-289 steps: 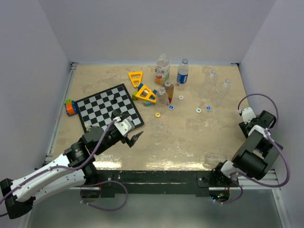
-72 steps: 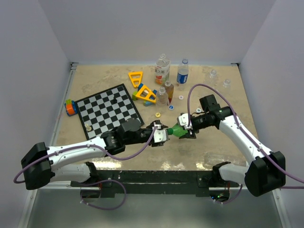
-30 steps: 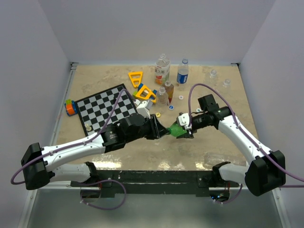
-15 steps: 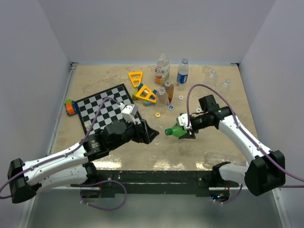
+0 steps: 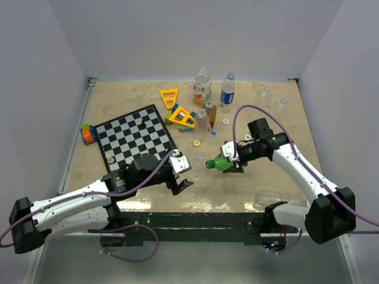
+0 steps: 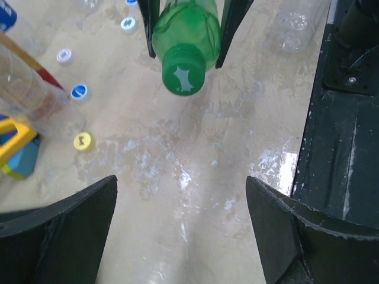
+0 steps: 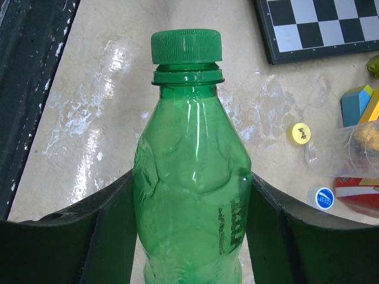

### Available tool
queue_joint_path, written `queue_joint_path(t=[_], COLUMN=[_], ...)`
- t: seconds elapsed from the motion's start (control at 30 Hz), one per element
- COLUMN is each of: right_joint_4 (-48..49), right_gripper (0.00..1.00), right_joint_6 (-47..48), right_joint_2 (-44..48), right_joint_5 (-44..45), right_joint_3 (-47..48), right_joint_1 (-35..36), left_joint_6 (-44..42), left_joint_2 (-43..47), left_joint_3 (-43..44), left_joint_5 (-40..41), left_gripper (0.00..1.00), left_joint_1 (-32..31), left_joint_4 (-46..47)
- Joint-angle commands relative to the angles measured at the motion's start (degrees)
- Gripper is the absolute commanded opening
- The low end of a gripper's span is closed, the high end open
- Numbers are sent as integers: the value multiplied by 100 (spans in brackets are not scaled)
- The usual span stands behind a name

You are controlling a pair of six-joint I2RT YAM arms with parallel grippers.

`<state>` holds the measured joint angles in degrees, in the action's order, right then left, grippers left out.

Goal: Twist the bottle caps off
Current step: Unscrew the bottle cap from the plastic bottle.

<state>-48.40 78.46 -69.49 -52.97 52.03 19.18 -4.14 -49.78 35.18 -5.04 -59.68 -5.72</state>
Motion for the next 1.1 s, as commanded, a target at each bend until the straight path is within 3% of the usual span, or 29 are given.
queue_joint_path(t=[0.0,0.53,0.7,0.83,1.07], right_joint_4=[-20,-29,-29,-29,-29], right_gripper=[0,0,0,0,0], right_joint_6=[-6,3,12,3,-6], right_joint_2=[15,-11,-3,-11,6], right_joint_5=[-12,-12,-12,-12,-11], right_joint_3=[-17,-17,-17,-17,-17], right_joint_1=[-2,-2,7,16,16], left_joint_6=[-1378,-1818,-1748,-1538,-1300], left_joint_2=[-163,-1042,-1385,-1631,-1825], left_joint_3=[226,129,287,349,288], left_joint_5=[-568,-823,-955,-868,-753], left_gripper=[93,86,79,67,60], left_joint_1=[0,-17,-17,-26,-79], left_joint_4=[799,1951,2153,2425,3041])
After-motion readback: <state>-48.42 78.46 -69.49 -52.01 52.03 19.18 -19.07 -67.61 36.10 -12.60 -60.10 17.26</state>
